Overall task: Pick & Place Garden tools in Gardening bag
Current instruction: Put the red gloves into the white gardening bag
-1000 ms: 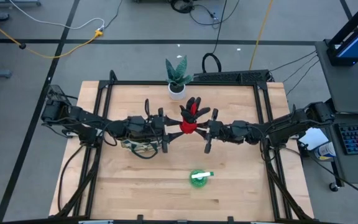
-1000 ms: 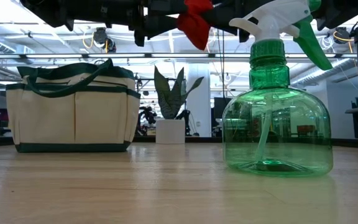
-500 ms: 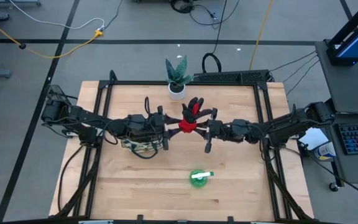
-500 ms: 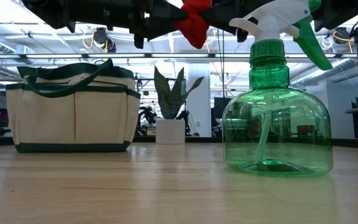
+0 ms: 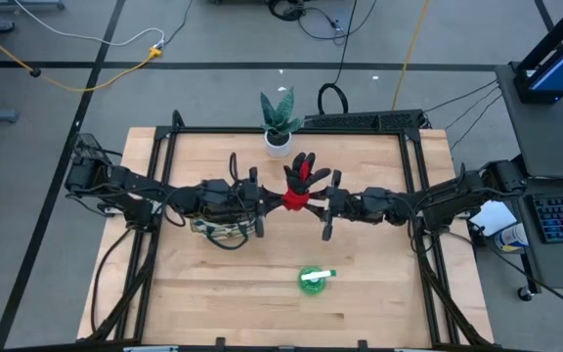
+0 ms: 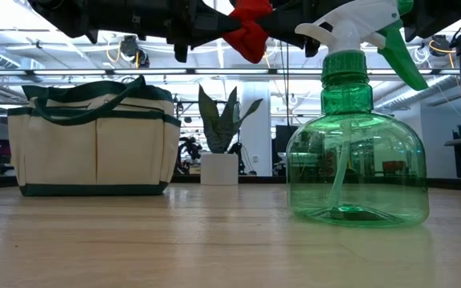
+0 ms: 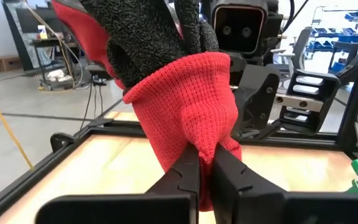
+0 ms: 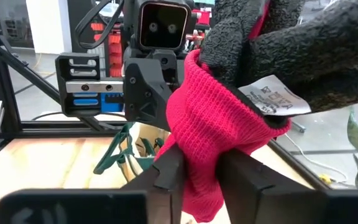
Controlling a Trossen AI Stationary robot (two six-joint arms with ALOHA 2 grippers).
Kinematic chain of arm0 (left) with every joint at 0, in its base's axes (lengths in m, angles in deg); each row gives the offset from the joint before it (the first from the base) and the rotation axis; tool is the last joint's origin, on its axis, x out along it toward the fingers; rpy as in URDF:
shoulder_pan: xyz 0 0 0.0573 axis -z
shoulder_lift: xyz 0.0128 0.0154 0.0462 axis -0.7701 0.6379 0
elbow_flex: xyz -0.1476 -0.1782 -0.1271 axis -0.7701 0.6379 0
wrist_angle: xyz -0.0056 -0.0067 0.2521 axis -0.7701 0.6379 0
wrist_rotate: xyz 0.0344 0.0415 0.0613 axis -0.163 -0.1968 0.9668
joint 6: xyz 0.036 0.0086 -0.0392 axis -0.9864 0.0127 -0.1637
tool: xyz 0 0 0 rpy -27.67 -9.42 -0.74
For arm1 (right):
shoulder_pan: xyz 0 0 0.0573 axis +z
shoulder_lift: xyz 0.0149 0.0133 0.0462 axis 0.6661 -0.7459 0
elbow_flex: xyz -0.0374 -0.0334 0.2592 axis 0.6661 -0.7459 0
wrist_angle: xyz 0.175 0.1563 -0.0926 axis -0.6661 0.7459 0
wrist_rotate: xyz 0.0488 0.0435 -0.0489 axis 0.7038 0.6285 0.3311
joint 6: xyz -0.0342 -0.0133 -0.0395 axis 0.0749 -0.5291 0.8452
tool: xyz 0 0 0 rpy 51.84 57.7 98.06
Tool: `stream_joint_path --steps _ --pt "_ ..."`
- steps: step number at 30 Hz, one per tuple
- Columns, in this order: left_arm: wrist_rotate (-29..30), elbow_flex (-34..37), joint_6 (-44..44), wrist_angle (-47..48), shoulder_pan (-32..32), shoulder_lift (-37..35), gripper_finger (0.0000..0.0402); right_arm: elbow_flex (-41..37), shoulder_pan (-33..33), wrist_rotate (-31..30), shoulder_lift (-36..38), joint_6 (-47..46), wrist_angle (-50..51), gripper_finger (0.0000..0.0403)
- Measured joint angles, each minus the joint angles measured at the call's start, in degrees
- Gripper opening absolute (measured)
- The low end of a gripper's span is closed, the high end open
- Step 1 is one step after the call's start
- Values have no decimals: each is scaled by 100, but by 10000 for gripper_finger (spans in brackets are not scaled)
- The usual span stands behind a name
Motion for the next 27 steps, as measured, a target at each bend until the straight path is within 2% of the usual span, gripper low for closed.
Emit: stream_joint_path --steps 6,13,19,25,27 --pt "193 0 47 210 4 0 31 0 0 -10 0 -9 110 130" --pt "253 0 47 330 4 0 9 0 0 -29 -2 -9 119 160" --pt "287 0 80 395 102 0 25 0 0 -29 -2 -11 198 171" --pt "322 0 54 482 217 -18 9 0 2 -27 -2 -9 277 168" --pt "519 -2 50 532 247 -22 10 0 0 -33 -2 -9 277 168"
